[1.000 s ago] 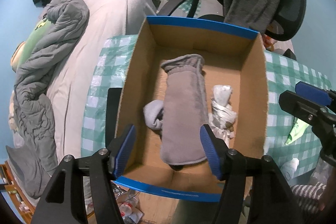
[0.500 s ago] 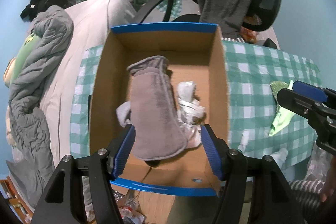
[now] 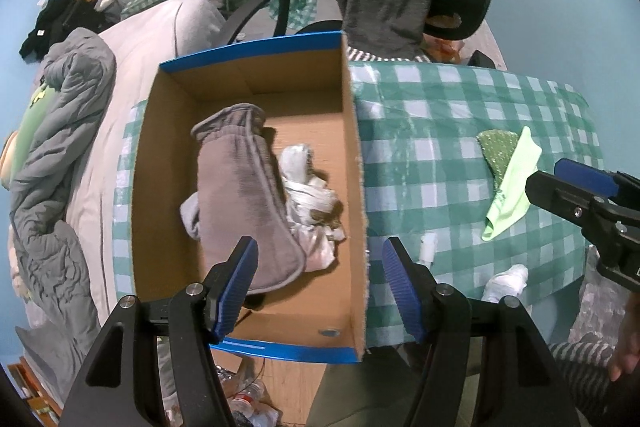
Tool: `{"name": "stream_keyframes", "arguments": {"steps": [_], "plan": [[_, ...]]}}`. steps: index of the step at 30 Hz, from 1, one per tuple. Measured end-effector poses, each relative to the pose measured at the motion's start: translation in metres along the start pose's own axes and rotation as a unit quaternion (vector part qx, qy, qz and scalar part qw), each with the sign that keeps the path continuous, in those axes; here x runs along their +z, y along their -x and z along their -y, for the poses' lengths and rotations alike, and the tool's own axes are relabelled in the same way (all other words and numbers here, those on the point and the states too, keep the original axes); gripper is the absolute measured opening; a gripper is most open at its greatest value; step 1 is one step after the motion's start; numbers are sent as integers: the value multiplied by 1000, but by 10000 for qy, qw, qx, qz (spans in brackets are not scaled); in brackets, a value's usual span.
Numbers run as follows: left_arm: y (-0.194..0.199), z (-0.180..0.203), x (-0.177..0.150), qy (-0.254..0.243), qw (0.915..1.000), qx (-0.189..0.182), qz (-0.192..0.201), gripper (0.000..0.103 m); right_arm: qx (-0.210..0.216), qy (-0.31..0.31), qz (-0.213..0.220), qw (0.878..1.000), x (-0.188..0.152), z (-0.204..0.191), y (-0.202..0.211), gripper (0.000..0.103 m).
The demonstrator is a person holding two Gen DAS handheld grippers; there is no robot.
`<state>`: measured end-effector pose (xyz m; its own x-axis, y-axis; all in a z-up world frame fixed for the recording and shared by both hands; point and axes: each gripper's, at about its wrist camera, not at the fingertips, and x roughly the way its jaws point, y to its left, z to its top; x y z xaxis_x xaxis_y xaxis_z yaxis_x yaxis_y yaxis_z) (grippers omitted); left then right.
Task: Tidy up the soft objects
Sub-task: 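Move both tools back over the table toward the white plastic items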
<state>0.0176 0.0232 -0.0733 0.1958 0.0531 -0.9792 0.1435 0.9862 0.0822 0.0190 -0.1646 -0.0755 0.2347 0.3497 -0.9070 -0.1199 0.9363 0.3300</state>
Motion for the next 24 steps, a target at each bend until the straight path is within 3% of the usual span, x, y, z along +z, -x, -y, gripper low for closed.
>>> {"name": "stream_keyframes", "arguments": {"steps": [24], "plan": [[-26,60,-15,-465,9982,-199,-308,66,-302,-724,-303,9965,-62,62,7,61]]}}
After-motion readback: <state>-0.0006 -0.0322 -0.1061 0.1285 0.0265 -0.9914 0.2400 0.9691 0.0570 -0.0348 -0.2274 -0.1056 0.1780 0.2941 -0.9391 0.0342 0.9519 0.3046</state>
